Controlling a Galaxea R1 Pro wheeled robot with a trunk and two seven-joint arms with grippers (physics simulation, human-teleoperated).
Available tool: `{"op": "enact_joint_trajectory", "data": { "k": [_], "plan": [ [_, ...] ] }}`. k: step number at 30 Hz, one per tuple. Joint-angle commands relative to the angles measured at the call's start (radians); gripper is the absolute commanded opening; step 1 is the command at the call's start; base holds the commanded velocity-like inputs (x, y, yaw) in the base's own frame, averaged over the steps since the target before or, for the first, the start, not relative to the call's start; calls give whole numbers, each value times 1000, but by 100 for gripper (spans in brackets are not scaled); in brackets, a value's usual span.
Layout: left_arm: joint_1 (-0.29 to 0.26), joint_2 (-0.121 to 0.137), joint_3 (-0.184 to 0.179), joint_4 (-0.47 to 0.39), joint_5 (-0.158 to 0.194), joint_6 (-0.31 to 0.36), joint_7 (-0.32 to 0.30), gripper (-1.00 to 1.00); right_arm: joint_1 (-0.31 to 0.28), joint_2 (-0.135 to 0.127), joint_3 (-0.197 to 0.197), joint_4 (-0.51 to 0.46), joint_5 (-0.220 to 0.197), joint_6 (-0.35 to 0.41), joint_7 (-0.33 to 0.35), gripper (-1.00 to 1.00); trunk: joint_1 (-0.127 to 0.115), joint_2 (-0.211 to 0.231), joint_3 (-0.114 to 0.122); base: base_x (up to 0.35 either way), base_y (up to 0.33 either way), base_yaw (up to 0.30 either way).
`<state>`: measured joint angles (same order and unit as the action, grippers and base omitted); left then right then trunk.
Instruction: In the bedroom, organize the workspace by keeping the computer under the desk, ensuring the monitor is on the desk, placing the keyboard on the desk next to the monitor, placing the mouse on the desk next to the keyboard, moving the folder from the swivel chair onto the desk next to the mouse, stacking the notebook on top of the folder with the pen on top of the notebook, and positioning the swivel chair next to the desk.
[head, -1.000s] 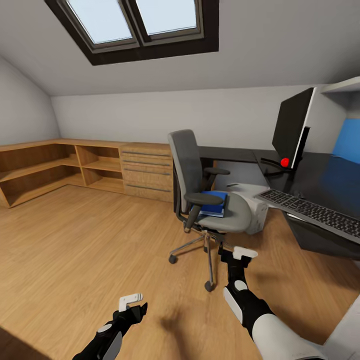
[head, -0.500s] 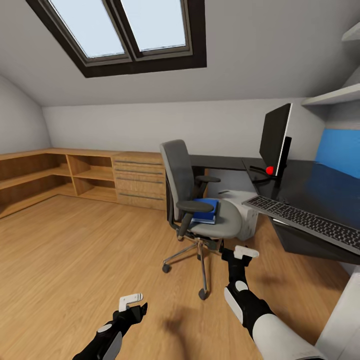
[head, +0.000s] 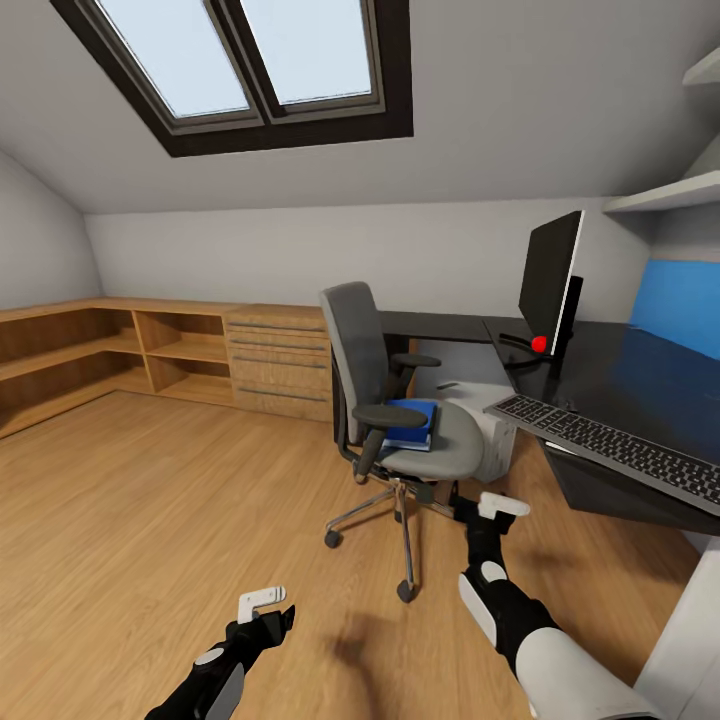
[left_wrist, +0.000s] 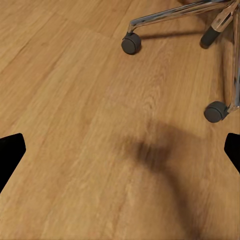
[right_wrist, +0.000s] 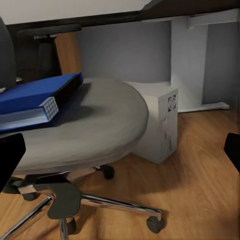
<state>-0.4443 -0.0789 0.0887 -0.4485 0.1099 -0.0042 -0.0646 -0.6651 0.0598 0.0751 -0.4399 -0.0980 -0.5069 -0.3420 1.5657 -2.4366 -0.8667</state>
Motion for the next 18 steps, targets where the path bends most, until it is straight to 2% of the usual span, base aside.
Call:
{"op": "enact_joint_trajectory", "data": {
  "k": [1, 6, 13, 18],
  "plan": [
    [-1, -1, 6, 1, 9, 0, -7, 100, -1, -2, 8, 0, -13, -4, -5, 100, 0, 0, -1, 0, 0, 0],
    [-1, -1, 6, 1, 8, 0, -7, 100, -1, -6, 8, 0, -43, -3, -4, 100, 0, 0, -1, 0, 0, 0],
    [-1, -1, 6, 1, 9, 0, -7, 100, -1, -7, 10, 0, -144, -3, -2, 100, 0, 0, -1, 0, 0, 0],
    [-1, -1, 6, 1, 9, 0, -7, 100, -1, -8, 11, -1, -187, -3, -1, 100, 0, 0, -1, 0, 0, 0]
  ]
}}
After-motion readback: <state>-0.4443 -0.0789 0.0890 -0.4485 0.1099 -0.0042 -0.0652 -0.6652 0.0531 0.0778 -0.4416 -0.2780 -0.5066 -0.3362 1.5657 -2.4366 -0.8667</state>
